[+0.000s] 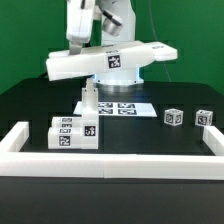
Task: Assemble chair
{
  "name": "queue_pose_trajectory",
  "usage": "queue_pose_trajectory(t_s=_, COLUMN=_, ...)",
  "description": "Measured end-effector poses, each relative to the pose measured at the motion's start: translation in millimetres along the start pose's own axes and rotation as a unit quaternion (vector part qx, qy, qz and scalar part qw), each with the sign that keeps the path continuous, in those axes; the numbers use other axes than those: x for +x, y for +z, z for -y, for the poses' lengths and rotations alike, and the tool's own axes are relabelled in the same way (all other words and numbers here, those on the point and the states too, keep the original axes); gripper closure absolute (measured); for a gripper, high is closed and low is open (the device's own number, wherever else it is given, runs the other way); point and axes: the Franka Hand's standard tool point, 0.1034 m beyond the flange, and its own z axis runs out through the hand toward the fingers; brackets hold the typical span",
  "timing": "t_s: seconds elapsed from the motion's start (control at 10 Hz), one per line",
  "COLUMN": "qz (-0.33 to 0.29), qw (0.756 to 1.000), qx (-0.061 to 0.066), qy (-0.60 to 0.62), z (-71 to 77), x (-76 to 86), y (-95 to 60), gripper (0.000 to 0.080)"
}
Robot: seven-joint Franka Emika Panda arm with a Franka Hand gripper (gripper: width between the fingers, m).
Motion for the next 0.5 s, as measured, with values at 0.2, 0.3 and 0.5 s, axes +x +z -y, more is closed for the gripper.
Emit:
queue_pose_trajectory(t_s=0.2, qz=-0.001, qw=1.000, qx=-0.010, qy=0.002, z=-13.9, x=4.3, y=7.5, gripper=0.0509)
queue_pose_trajectory(t_s=0.3, qz=-0.003, qw=1.000, qx=-0.011, qy=0.000, z=-12.7, x=4.0, y=7.7, gripper=0.0509)
queue_pose_trajectory(t_s=0.5, qz=-0.014, qw=1.000, qx=-0.016, qy=-0.005, z=-12.8, x=2.6, y=11.2, gripper=0.0509)
